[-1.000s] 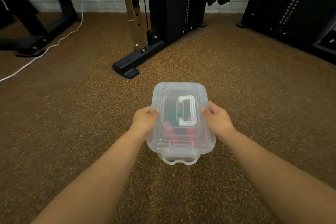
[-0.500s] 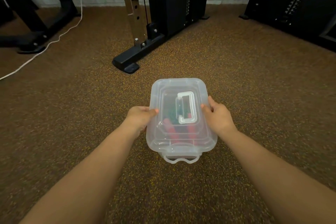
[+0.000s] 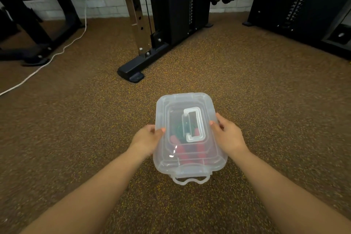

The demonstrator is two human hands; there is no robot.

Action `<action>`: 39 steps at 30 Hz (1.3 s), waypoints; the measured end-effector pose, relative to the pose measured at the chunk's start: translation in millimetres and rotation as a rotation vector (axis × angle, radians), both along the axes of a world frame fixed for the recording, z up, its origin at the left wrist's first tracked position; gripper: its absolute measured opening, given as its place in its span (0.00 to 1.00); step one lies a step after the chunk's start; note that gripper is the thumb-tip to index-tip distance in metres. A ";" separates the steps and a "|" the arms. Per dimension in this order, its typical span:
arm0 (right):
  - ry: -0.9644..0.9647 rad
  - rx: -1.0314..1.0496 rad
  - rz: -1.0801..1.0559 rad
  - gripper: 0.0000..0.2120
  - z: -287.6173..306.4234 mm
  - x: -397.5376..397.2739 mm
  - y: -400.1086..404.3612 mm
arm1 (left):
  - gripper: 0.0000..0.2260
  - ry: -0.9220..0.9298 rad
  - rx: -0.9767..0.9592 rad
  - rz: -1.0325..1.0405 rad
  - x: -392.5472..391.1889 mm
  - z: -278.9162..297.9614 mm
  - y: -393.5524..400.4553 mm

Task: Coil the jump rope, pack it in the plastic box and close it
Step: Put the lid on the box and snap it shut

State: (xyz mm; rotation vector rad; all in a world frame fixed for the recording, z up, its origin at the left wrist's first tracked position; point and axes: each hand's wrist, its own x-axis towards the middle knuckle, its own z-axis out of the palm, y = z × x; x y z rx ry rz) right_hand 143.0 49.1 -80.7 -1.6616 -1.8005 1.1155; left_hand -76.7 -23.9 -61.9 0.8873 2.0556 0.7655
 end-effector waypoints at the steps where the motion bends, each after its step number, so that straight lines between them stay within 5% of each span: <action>1: 0.003 -0.012 0.014 0.17 -0.4 1.1 -2.8 | 0.17 0.056 0.008 -0.034 2.3 0.5 -2.1; 5: -0.016 -0.018 0.016 0.22 -4.5 5.1 -10.8 | 0.14 0.161 0.050 -0.111 9.0 2.9 -5.2; 11: -0.034 -0.015 0.038 0.20 -1.8 4.7 -8.5 | 0.12 0.001 0.067 -0.019 8.5 1.1 -2.2; 16: 0.220 -0.113 -0.035 0.14 -4.7 8.1 -15.6 | 0.13 -0.142 0.051 0.027 6.2 0.2 -0.9; 21: 0.222 -0.144 -0.017 0.13 -7.7 4.4 -12.1 | 0.14 -0.218 -0.023 0.057 2.6 4.2 2.0; 25: 0.522 -0.307 -0.017 0.12 -4.6 12.1 -17.0 | 0.11 -0.282 -0.010 0.023 7.3 5.1 -3.0; 27: 0.431 -0.261 -0.038 0.11 -7.7 13.4 -19.6 | 0.15 -0.259 0.008 0.003 9.8 0.9 -5.8; 32: -0.135 0.075 -0.009 0.14 -2.1 10.8 -33.9 | 0.15 0.034 0.018 -0.105 21.4 -0.9 -6.6; 39: -0.292 0.077 0.009 0.15 5.7 8.7 -23.4 | 0.13 0.117 0.012 -0.069 21.0 8.0 3.7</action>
